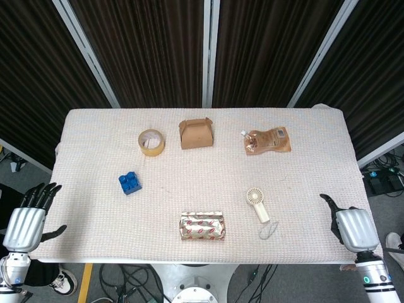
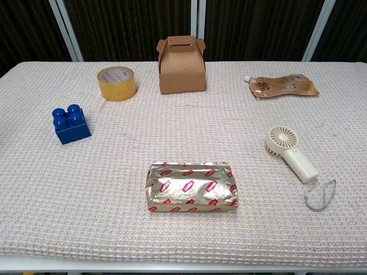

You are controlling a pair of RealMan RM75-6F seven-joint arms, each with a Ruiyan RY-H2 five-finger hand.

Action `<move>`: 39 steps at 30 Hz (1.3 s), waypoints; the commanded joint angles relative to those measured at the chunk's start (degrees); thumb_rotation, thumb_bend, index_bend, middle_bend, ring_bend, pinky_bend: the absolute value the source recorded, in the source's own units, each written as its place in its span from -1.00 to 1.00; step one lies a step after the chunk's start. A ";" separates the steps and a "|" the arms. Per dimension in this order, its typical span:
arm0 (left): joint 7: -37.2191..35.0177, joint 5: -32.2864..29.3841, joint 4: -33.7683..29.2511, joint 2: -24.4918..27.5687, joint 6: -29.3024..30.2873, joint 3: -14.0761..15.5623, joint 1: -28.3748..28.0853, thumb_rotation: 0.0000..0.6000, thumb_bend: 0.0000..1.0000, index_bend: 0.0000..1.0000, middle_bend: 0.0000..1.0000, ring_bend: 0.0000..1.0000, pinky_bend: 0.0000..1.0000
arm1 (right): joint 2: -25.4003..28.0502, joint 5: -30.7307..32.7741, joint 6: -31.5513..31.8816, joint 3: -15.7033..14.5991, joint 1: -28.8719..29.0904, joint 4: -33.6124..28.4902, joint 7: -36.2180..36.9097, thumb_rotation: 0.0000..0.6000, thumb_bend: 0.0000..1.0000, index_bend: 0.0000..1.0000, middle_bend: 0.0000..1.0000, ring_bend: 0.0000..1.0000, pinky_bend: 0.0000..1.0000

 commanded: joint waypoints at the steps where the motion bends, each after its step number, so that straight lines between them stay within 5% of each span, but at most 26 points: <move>1: -0.40 -0.19 0.54 -0.17 -0.11 0.09 0.09 1.00 -1.00 -0.75 -0.78 -0.87 -0.73 | -1.51 0.18 -2.88 -0.62 1.61 -1.07 -2.38 1.00 1.00 -0.74 0.80 0.63 0.36; 11: -1.77 -0.45 1.94 -0.37 -0.74 0.19 -0.04 1.00 -1.00 -0.75 -0.78 -0.87 -0.74 | -8.38 4.49 -12.48 -2.02 5.66 -2.64 -13.16 1.00 1.00 -1.00 0.81 0.63 0.36; 39: -2.50 -1.28 3.60 -0.18 -1.38 0.31 0.10 1.00 -1.00 -0.75 -0.78 -0.87 -0.74 | -14.97 13.72 -19.03 -1.34 11.48 -1.32 -21.07 1.00 1.00 -1.00 0.81 0.63 0.36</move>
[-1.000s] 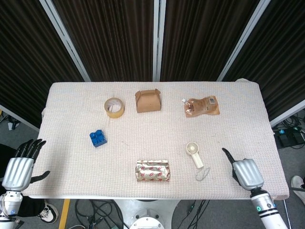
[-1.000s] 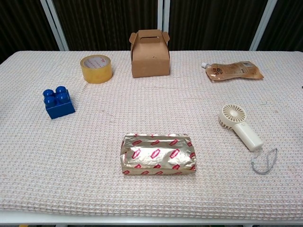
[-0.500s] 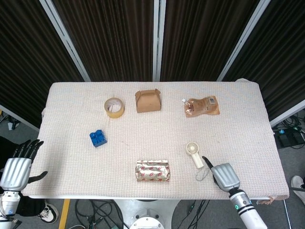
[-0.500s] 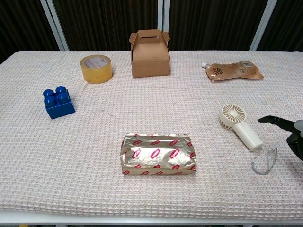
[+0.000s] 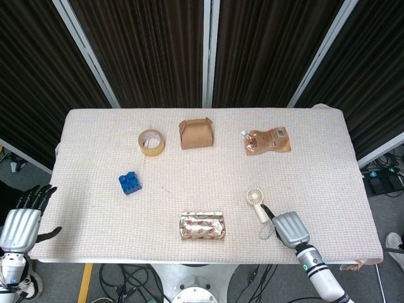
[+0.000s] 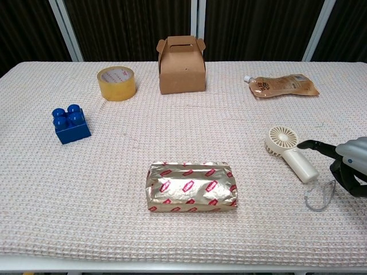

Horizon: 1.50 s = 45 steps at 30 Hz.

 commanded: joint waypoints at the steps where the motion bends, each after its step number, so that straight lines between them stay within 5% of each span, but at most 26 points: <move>1: -0.08 -0.11 0.14 -0.03 -0.08 0.00 0.02 1.00 -1.00 -0.75 -0.78 -0.87 -0.74 | -0.23 0.73 -0.14 -0.03 0.39 -0.09 -0.59 1.00 1.00 -1.00 0.81 0.63 0.36; 35: -0.20 -0.07 0.17 0.15 -0.16 0.02 -0.01 1.00 -1.00 -0.75 -0.78 -0.87 -0.74 | -0.72 5.61 -2.47 -2.35 2.60 0.19 2.04 1.00 1.00 -1.00 0.81 0.63 0.36; 45: 0.06 0.16 -0.28 0.31 -0.04 -0.04 -0.11 1.00 -1.00 -0.75 -0.78 -0.87 -0.74 | 4.44 -1.17 6.22 -0.57 0.99 -4.97 6.67 1.00 1.00 -1.00 0.81 0.63 0.36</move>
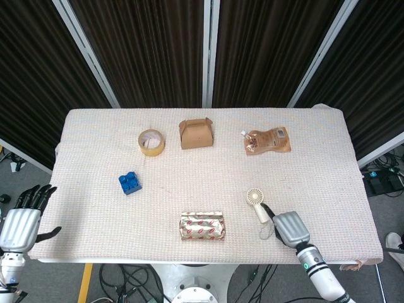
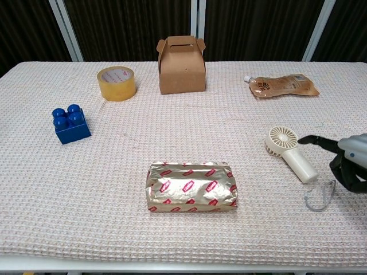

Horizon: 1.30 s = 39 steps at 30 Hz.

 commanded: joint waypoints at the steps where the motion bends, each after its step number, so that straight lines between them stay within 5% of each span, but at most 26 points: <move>1: 0.17 0.13 -0.25 0.05 0.06 -0.01 -0.04 1.00 -1.00 -0.75 -0.78 -0.87 -0.74 | 3.47 -3.53 4.94 1.23 -1.28 -2.88 2.08 1.00 1.00 -1.00 0.81 0.63 0.36; 8: 0.95 0.46 -1.25 0.22 0.29 -0.10 -0.16 1.00 -1.00 -0.75 -0.78 -0.87 -0.74 | 9.35 -10.04 16.81 2.94 -5.48 -2.95 7.57 1.00 1.00 -1.00 0.81 0.63 0.36; 16: 1.79 0.67 -2.38 0.08 0.20 0.11 -0.17 1.00 -1.00 -0.75 -0.78 -0.87 -0.75 | 13.26 -11.77 30.80 4.64 -13.24 5.96 16.67 1.00 1.00 -1.00 0.73 0.59 0.36; 18: 2.06 0.89 -2.60 0.08 0.20 0.26 -0.17 1.00 -1.00 -0.75 -0.78 -0.87 -0.75 | 13.54 -11.94 31.75 3.94 -14.76 8.77 20.38 1.00 0.88 -1.00 0.19 0.07 0.19; 19: 2.21 1.01 -2.74 0.05 0.31 0.28 -0.15 1.00 -1.00 -0.75 -0.78 -0.87 -0.75 | 13.89 -11.85 31.72 3.42 -15.57 10.75 22.60 1.00 0.68 -1.00 -0.29 -0.38 -0.09; 21: 2.48 0.99 -2.93 0.01 0.33 0.29 -0.13 1.00 -1.00 -0.75 -0.78 -0.87 -0.75 | 13.66 -10.98 32.83 3.82 -16.76 13.63 24.44 1.00 0.19 -1.00 -0.90 -0.92 -0.69; 22: 2.72 0.94 -3.11 0.00 0.31 0.29 -0.12 1.00 -1.00 -0.75 -0.78 -0.87 -0.75 | 13.29 -10.62 33.27 4.12 -17.30 14.95 26.59 1.00 -0.01 -1.00 -0.99 -1.00 -0.90; 25: 3.49 1.17 -3.79 0.10 0.43 0.28 -0.16 1.00 -1.00 -0.75 -0.78 -0.87 -0.75 | 13.52 -9.96 32.23 4.13 -17.95 16.68 30.40 1.00 -0.31 -1.00 -1.00 -1.00 -1.00; 39: 3.83 1.43 -5.29 1.38 0.71 0.02 -0.29 1.00 -1.00 -0.75 -0.78 -0.87 -0.75 | 13.73 -9.35 27.81 4.19 -17.82 12.90 25.82 1.00 -0.66 -1.00 -1.00 -1.00 -1.00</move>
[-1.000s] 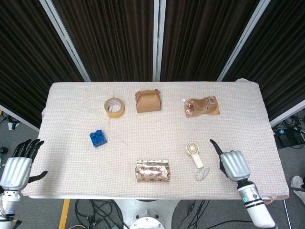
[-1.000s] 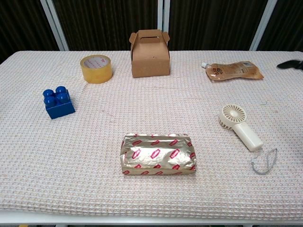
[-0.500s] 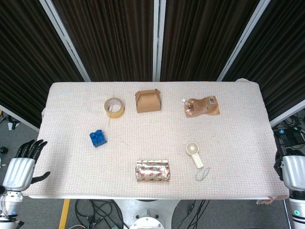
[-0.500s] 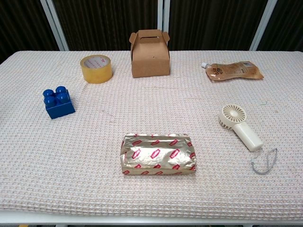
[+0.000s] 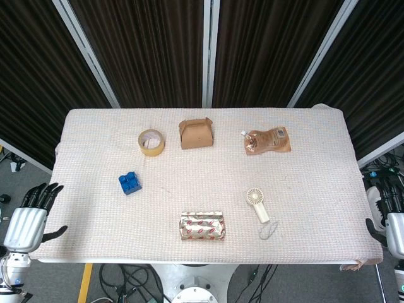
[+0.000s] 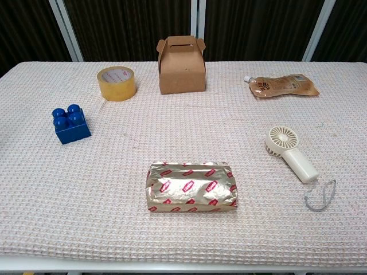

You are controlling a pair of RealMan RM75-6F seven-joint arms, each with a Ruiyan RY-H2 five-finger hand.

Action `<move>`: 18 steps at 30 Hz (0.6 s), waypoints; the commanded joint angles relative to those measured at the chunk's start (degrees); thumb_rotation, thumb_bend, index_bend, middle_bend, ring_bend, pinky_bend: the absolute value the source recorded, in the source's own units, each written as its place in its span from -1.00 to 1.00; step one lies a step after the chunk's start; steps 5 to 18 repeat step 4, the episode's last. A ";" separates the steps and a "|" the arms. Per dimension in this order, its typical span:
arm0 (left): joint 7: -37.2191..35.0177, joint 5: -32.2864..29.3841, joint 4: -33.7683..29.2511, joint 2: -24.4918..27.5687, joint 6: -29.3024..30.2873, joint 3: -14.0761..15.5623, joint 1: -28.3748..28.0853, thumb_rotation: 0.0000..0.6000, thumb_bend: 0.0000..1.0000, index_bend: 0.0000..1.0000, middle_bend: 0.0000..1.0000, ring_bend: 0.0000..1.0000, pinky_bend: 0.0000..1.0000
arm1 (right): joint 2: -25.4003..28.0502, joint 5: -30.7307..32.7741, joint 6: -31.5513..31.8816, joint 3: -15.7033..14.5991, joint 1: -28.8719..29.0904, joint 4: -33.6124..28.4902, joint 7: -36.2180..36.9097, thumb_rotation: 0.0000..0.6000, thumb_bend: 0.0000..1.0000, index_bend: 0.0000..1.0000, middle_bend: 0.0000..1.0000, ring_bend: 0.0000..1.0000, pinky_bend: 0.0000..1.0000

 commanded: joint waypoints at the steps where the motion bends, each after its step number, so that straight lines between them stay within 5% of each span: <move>1: -0.21 -0.09 0.10 0.25 -0.02 -0.01 0.01 1.00 -1.00 -0.75 -0.78 -0.87 -0.75 | -0.15 -0.01 -0.69 -0.01 0.11 -0.59 -0.56 1.00 -0.68 -1.00 -1.00 -1.00 -1.00; 18: -0.69 -0.08 0.59 -0.11 0.61 -0.23 0.20 1.00 -1.00 -0.75 -0.78 -0.87 -0.75 | -0.06 -0.32 -0.63 0.27 0.13 -0.97 -0.98 1.00 -0.69 -1.00 -1.00 -1.00 -1.00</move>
